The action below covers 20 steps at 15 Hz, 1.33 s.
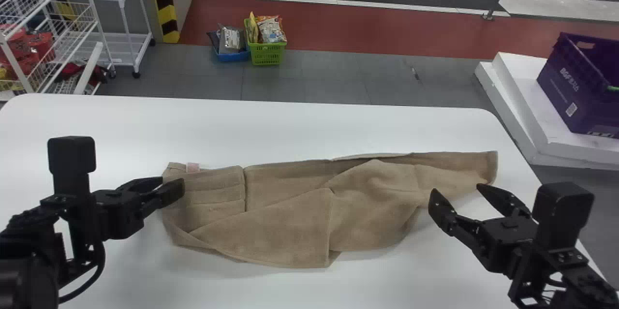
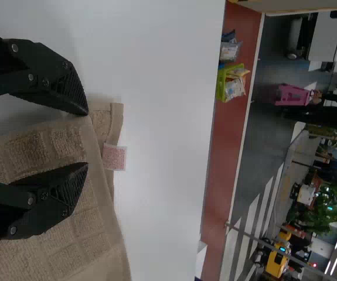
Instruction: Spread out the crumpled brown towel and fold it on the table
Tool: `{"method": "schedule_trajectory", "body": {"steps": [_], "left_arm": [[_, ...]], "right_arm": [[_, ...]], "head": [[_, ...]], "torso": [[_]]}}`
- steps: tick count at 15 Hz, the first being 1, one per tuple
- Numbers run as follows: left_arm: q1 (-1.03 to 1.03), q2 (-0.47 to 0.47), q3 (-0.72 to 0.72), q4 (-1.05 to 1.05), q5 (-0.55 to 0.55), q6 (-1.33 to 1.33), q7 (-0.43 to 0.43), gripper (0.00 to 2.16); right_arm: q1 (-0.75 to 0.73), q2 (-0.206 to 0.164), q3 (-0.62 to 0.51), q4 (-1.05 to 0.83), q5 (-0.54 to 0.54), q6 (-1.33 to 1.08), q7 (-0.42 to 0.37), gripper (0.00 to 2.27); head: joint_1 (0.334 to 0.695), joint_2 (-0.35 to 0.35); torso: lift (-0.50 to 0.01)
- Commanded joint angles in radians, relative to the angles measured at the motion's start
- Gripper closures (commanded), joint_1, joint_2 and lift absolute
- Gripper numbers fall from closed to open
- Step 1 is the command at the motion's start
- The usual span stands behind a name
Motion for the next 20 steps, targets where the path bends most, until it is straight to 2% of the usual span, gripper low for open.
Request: {"method": "schedule_trajectory", "body": {"steps": [1,4,5,11,14,17,20], "left_arm": [[0.006,0.0,0.003,-0.008,0.002,-0.01,0.002,1.0],[0.013,0.001,0.006,-0.02,0.003,-0.007,-0.002,1.03],[0.019,0.001,0.006,-0.023,0.003,-0.007,-0.005,1.24],[0.092,0.0,0.068,-0.207,0.049,0.03,0.001,1.26],[0.172,-0.002,0.164,-0.371,0.146,0.033,0.05,1.26],[0.238,-0.003,0.298,-0.525,0.287,0.079,0.062,1.26],[0.25,-0.019,0.413,-0.62,0.354,0.161,0.08,1.26]], "right_arm": [[0.0,0.002,0.001,0.002,0.0,-0.001,0.0,0.21],[0.0,0.002,0.003,0.002,0.0,-0.005,0.0,0.21],[0.0,0.002,0.003,0.002,0.0,-0.005,0.0,0.21],[-0.009,0.002,-0.009,0.001,0.0,-0.005,-0.005,0.21],[-0.025,0.002,-0.031,0.01,0.0,-0.011,-0.008,0.21],[-0.035,0.002,-0.042,0.03,0.003,-0.011,-0.018,0.21],[-0.041,0.002,-0.04,0.039,0.009,-0.014,-0.025,0.21]], "head": [[0.695,-0.13],[0.695,-0.126],[0.695,-0.125],[0.695,-0.123],[0.695,-0.106],[0.695,-0.078],[0.695,-0.055]], "torso": [[-0.127],[-0.127],[-0.127],[-0.127],[-0.127],[-0.127],[-0.127]]}}
